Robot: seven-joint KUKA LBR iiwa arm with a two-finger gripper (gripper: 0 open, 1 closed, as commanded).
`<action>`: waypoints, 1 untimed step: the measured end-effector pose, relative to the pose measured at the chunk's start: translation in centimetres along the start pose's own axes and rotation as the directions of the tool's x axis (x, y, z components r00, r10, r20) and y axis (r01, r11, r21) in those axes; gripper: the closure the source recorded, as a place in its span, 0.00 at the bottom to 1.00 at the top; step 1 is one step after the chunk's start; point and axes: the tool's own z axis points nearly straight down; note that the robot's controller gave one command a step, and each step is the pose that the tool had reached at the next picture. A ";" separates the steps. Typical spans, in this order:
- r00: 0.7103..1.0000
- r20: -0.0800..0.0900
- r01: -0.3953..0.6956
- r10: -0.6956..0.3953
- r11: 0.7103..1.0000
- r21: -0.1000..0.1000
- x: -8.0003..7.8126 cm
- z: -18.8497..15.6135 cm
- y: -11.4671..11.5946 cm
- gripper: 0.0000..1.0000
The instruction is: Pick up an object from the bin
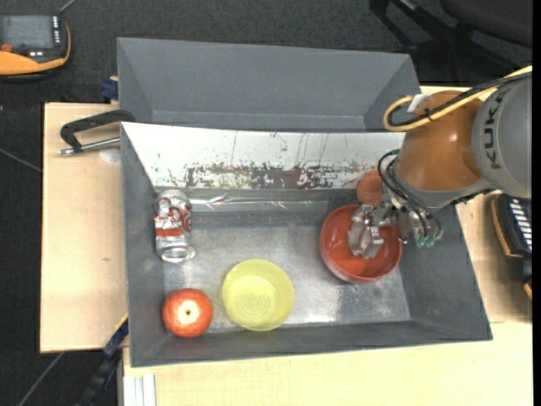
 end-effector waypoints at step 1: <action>0.980 -0.005 0.200 -0.200 0.980 -0.006 -0.2 0.8 -0.3 1.00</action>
Offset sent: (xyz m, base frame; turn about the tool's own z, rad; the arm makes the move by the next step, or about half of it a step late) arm 0.0032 -0.0061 -0.0089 -0.2004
